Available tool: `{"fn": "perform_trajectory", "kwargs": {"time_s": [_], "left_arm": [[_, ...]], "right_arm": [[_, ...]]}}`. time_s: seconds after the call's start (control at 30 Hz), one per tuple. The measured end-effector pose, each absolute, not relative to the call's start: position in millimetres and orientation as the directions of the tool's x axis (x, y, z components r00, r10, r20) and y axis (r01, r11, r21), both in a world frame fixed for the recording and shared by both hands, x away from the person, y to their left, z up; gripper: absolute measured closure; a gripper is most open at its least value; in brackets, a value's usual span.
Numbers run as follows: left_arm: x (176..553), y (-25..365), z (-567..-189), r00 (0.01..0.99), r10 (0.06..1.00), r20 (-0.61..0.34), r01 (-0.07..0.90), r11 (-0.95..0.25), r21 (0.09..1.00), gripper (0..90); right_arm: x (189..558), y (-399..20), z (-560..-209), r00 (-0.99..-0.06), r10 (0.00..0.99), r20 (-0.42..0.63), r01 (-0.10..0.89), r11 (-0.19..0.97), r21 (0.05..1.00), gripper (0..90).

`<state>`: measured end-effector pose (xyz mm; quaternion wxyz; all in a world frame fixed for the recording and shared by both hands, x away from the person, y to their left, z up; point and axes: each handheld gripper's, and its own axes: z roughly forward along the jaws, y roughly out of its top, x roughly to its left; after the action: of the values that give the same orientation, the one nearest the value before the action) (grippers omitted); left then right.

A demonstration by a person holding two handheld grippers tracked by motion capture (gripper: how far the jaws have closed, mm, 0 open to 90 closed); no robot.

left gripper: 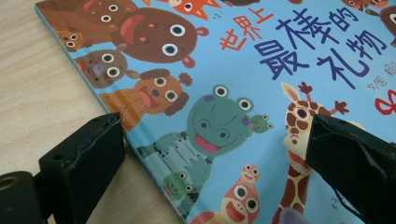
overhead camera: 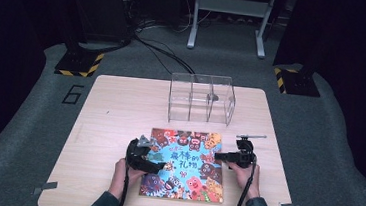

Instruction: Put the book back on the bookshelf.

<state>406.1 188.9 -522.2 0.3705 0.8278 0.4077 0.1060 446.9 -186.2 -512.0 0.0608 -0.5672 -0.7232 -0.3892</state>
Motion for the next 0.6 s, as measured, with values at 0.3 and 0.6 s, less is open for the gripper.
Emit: {"fn": "perform_trajectory", "kwargs": {"time_s": [0.3,0.6], "left_arm": [[406.1,188.9,-522.3,0.647,0.753,-0.122,0.594,-0.397,0.700,4.6],[406.7,189.9,-521.6,0.651,0.747,-0.136,0.600,-0.395,0.696,4.8]], "right_arm": [[444.2,-179.0,-509.0,-0.405,0.797,0.448,0.824,0.107,0.556,56.2],[447.8,-174.5,-502.1,-0.404,0.809,0.427,0.818,0.110,0.564,55.7]]}}
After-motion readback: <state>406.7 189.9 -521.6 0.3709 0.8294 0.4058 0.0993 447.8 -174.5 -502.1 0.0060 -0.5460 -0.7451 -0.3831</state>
